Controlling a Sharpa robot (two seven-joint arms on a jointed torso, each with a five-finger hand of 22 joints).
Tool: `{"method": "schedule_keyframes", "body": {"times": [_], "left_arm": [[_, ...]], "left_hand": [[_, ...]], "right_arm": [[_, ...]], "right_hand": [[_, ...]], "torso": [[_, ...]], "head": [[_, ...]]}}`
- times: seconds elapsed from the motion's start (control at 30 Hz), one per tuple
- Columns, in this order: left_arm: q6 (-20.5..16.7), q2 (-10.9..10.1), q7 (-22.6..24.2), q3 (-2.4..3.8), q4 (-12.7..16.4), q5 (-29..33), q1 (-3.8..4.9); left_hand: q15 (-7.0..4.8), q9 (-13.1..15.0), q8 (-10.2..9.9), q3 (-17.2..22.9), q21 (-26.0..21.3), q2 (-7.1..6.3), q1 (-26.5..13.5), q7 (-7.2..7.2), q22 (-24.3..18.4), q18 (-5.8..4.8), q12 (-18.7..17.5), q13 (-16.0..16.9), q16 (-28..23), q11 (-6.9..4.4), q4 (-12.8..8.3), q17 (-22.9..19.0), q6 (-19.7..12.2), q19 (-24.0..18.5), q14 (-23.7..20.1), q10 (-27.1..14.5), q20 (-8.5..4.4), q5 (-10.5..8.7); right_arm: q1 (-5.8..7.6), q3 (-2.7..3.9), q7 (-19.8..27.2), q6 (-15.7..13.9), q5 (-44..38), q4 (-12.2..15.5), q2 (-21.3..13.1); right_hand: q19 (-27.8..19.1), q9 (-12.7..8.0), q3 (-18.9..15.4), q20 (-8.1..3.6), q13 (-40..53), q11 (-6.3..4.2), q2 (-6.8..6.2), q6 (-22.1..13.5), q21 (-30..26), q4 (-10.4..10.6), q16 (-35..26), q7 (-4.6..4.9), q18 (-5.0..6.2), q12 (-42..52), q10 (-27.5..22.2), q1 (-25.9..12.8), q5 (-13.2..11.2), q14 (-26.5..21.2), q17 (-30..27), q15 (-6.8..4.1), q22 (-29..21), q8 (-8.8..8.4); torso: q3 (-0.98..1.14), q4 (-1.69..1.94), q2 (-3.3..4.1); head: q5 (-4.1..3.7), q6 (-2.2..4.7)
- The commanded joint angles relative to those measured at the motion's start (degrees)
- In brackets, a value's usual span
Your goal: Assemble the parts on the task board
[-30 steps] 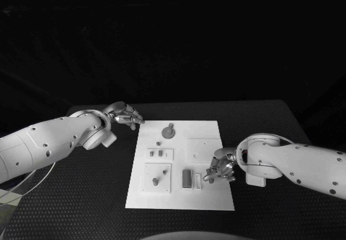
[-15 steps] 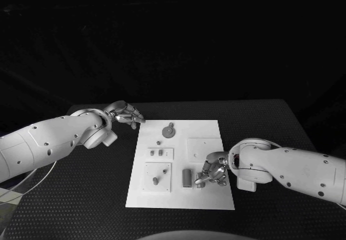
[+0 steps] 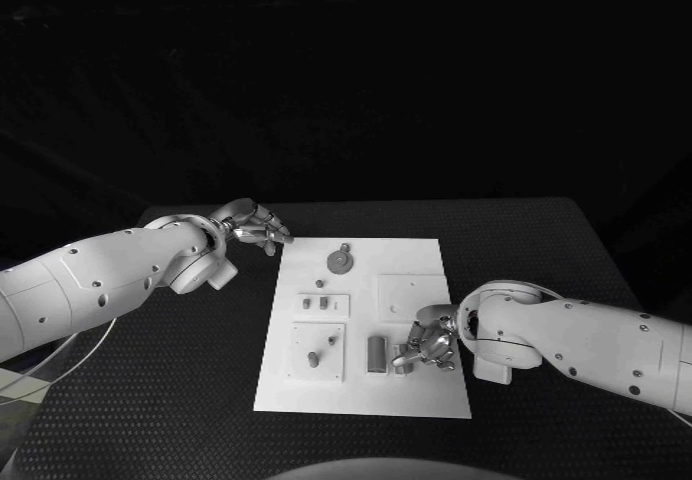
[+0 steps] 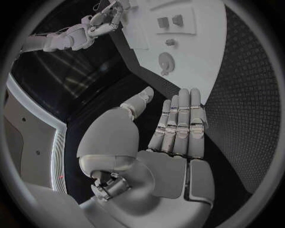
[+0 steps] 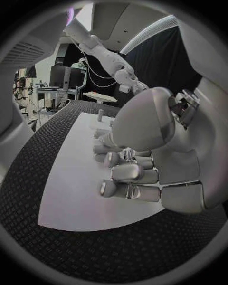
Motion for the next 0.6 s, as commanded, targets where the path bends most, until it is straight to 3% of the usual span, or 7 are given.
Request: {"method": "schedule_keyframes", "body": {"times": [0.03,0.43,0.6], "left_arm": [[0.2,0.1,0.6,0.03,0.1,-0.1,0.03],[0.4,0.1,0.5,0.02,0.1,-0.1,0.03],[0.4,0.0,0.4,0.02,0.1,-0.1,0.03]], "left_hand": [[-0.08,-0.1,0.2,0.0,0.1,0.31,-0.1,-0.17,0.0,1.05,0.2,-0.1,-0.2,0.05,0.3,0.1,0.0,-0.1,0.5,-0.2,0.13,0.16],[-0.07,-0.1,0.2,0.0,0.1,0.30,-0.2,-0.17,0.0,1.05,0.2,-0.1,-0.3,0.05,0.3,0.1,0.0,-0.1,0.5,-0.2,0.13,0.16],[-0.07,-0.1,0.2,0.0,0.1,0.29,-0.2,-0.17,0.0,1.05,0.2,-0.1,-0.3,0.05,0.3,0.2,0.0,-0.1,0.5,-0.2,0.13,0.16]], "right_arm": [[-0.03,0.01,0.2,0.3,-1.5,0.0,0.1],[-0.08,0.01,0.3,0.2,-1.2,-0.2,0.4],[-0.12,0.00,0.2,0.6,-1.1,-0.3,0.7]], "right_hand": [[0.4,-0.1,0.1,-0.22,-0.1,0.17,-0.30,-0.2,0.0,0.4,-0.2,0.36,0.98,0.2,0.2,-0.1,0.2,0.1,0.0,-0.17,0.7,0.05],[0.5,-0.1,0.1,-0.21,-0.1,0.18,-0.54,-0.2,-0.1,0.5,-0.3,0.36,0.98,0.2,0.2,-1.3,0.2,0.1,0.0,-0.17,0.7,0.06],[0.6,-0.2,0.6,-0.25,-0.1,0.18,-1.55,-0.2,-0.3,0.5,-0.3,0.36,0.98,0.2,0.2,-3.3,0.2,0.2,0.0,-0.17,0.6,0.03]], "torso": [[-0.05,-0.06,-0.03],[-0.07,-0.10,-0.05],[-0.05,-0.07,-0.02]], "head": [[0.10,-0.10],[0.19,-0.16],[0.19,-0.23]]}}
